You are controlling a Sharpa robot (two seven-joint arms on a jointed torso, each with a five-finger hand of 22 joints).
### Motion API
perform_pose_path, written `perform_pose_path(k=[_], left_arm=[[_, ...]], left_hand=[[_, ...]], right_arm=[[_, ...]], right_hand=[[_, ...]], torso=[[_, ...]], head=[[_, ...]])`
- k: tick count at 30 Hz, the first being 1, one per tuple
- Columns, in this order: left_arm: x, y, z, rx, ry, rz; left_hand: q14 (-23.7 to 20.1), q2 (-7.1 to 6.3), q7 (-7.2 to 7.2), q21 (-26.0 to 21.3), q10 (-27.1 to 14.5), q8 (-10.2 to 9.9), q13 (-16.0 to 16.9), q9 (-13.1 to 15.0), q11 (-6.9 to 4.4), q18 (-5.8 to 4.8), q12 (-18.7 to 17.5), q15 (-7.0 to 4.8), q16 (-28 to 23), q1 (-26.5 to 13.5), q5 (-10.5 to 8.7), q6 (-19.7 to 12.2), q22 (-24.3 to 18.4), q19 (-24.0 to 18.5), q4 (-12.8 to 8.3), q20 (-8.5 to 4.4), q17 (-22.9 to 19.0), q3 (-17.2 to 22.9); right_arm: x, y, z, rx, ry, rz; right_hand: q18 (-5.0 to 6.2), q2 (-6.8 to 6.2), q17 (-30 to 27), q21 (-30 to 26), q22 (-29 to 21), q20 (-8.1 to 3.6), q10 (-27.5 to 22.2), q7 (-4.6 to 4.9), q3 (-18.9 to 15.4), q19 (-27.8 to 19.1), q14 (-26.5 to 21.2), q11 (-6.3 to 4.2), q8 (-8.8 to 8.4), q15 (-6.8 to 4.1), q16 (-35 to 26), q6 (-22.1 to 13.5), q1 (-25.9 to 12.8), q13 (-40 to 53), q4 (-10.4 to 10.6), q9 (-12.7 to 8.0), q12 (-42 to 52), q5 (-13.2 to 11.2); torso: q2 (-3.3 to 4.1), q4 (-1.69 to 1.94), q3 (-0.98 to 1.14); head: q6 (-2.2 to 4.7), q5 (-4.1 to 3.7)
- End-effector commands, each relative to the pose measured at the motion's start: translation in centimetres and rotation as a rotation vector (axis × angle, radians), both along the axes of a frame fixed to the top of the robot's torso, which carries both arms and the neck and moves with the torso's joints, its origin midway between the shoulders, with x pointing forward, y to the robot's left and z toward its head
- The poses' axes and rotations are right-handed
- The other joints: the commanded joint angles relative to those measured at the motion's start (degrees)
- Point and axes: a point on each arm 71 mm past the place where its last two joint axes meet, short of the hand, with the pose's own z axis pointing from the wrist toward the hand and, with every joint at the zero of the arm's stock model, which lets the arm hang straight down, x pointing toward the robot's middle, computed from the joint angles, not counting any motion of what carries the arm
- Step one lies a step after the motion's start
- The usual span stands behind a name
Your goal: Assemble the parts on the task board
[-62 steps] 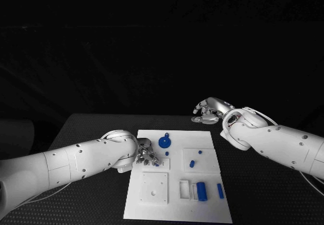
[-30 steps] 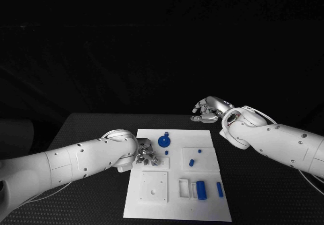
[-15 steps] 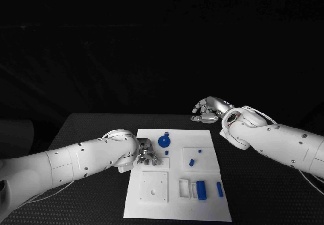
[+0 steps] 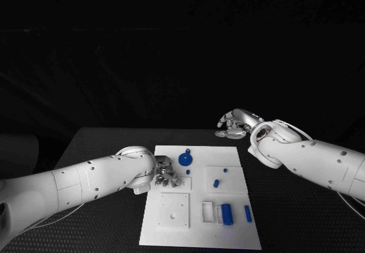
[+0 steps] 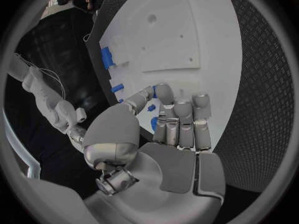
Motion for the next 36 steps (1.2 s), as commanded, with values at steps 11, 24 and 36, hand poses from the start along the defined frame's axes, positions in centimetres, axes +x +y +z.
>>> perform_pose_path(k=[11, 24, 36], left_arm=[[0.09, 0.17, -0.01, 0.001, -0.008, 0.017], [0.13, 0.03, 0.06, -0.009, -0.017, 0.017], [0.15, -0.20, 0.15, -0.024, -0.027, 0.014]], left_hand=[[0.4, -0.97, 0.11, 0.4, 0.1, -0.5, -0.2, -0.4, 0.25, 0.04, 0.5, -0.21, 0.2, -3.2, 5.99, -0.8, 0.8, 0.1, -2.0, -6.76, -0.3, 0.9], [0.5, -1.08, 0.34, 0.2, 0.0, -1.0, -0.3, -0.8, 0.45, 0.19, 0.6, -0.05, 0.2, -4.0, 6.29, -1.9, 0.8, 0.4, -1.6, -6.81, -0.4, 1.7], [0.6, 3.02, 0.61, 0.4, 0.2, -1.0, -0.4, -0.9, 0.72, 0.25, 0.9, 0.21, 0.3, -2.8, 7.69, -2.4, 0.9, 0.3, -4.6, -6.56, -0.5, 3.0]], right_arm=[[-0.03, 0.15, -0.14, -0.008, 0.004, 0.011], [-0.02, 0.21, -0.16, -0.008, 0.005, 0.012], [-0.02, 0.18, -0.19, -0.009, 0.007, 0.012]], right_hand=[[2.74, 0.40, 0.0, -0.4, 0.7, -0.53, -0.5, 0.47, 0.0, 0.0, -0.1, -0.10, 0.12, -0.12, -0.3, -0.1, 0.1, -0.1, -0.2, 0.1, 0.4, 0.3], [2.74, 0.40, 0.0, -0.4, 0.7, -0.52, -0.5, 0.47, 0.0, 0.0, -0.1, -0.10, 0.11, -0.12, -0.3, -0.1, 0.1, -0.1, -0.2, 0.1, 0.4, 0.3], [2.74, 0.40, 0.0, -0.4, 0.7, -0.52, -0.5, 0.48, 0.0, 0.0, -0.1, -0.09, 0.11, -0.12, -0.3, -0.1, 0.0, -0.1, -0.2, 0.1, 0.5, 0.3]], torso=[[0.01, 0.04, -0.01], [0.02, 0.02, -0.06], [0.02, 0.00, -0.04]], head=[[0.04, 0.00], [0.12, -0.07], [0.26, -0.07]])
